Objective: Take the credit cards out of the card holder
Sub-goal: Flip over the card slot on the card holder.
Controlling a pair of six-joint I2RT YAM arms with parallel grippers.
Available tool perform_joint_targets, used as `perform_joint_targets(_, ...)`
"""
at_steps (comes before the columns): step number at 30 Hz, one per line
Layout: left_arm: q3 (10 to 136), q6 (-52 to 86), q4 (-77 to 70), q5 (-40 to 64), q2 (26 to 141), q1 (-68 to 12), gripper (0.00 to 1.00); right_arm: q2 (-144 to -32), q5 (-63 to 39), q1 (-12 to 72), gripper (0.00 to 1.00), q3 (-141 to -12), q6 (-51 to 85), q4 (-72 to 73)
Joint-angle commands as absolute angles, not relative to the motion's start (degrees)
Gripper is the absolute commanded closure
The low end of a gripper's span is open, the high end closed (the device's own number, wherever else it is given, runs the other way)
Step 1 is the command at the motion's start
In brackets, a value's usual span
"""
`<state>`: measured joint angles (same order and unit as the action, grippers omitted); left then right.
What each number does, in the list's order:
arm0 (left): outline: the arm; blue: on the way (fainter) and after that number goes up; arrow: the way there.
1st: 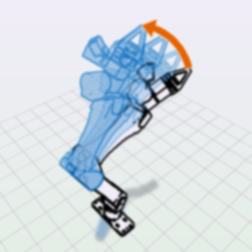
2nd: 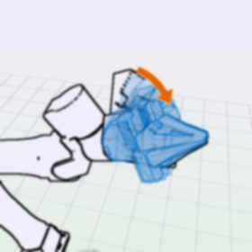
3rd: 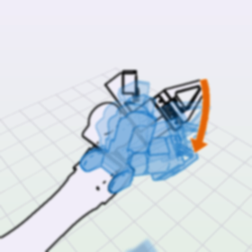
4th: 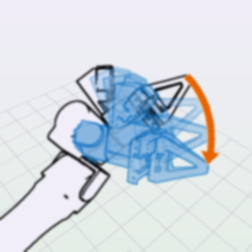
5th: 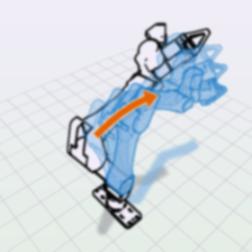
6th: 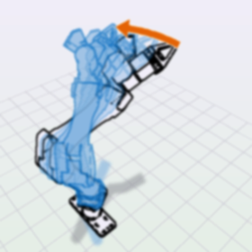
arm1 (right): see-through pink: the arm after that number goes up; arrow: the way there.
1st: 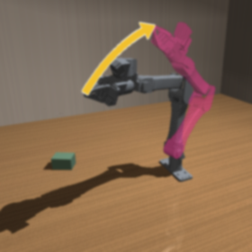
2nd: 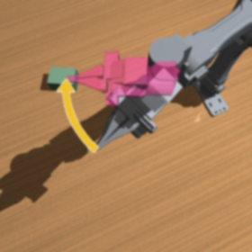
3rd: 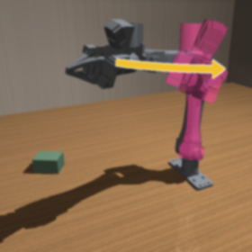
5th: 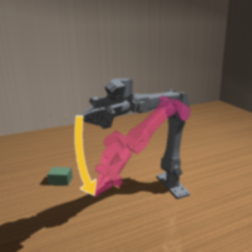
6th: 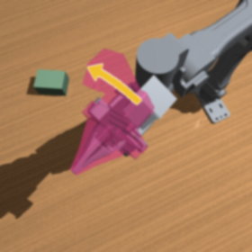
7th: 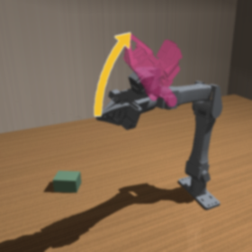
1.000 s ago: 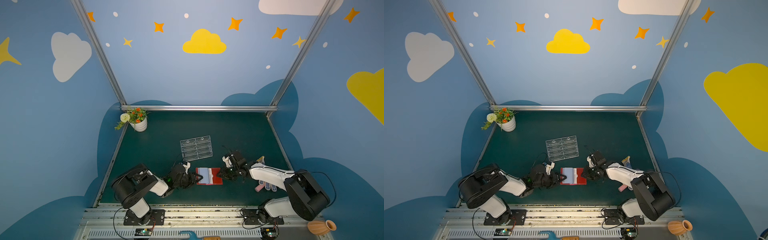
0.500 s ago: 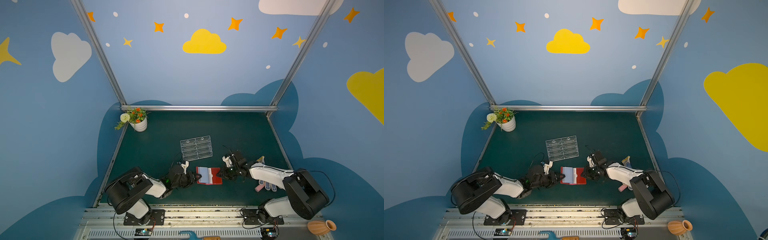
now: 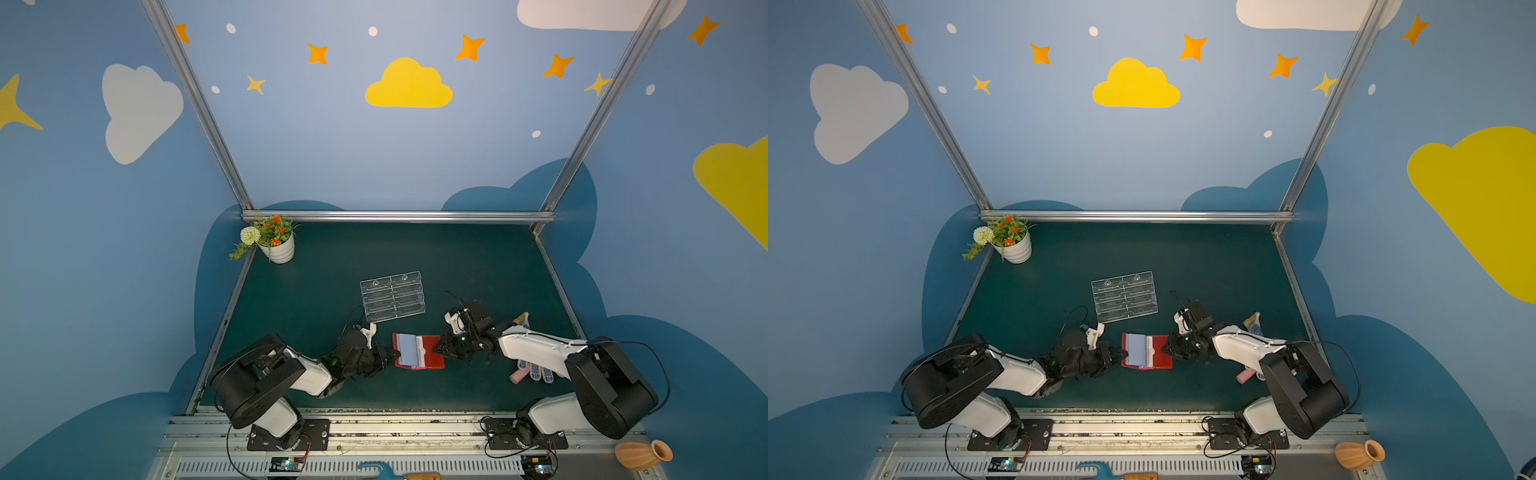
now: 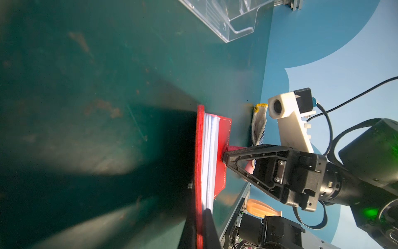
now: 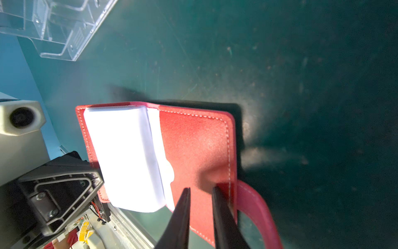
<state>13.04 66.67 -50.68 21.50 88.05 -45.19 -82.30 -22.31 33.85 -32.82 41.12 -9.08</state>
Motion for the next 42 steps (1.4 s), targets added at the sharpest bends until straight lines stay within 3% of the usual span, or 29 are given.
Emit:
perform_joint_targets(1,12.0,66.0,-50.5,20.8,86.9,-45.5,0.95,-85.0,-19.3,34.4,0.71,-30.4,40.1,-10.7)
perform_joint_targets(2,12.0,65.9,-50.4,20.6,86.5,-45.5,0.96,-84.5,-19.4,34.5,0.68,-30.6,39.9,-10.7)
perform_joint_targets(7,12.3,64.6,-46.9,19.8,83.9,-45.9,0.95,-78.8,-17.2,36.0,0.25,-33.2,39.0,-15.1)
perform_joint_targets(11,12.7,63.8,-45.2,19.2,82.8,-46.3,0.95,-74.0,-13.6,37.9,0.11,-37.4,38.0,-21.3)
perform_joint_targets(17,12.8,63.6,-45.0,18.7,83.1,-46.8,0.95,-77.6,-6.8,42.2,0.08,-47.5,35.6,-32.3)
perform_joint_targets(27,13.3,63.9,-45.2,18.0,83.9,-47.7,0.95,-90.2,-3.2,50.1,0.06,-58.7,35.0,-35.0)
perform_joint_targets(42,13.7,64.3,-46.0,17.4,85.0,-48.7,0.95,-98.1,-2.9,52.4,0.06,-63.5,34.8,-34.7)
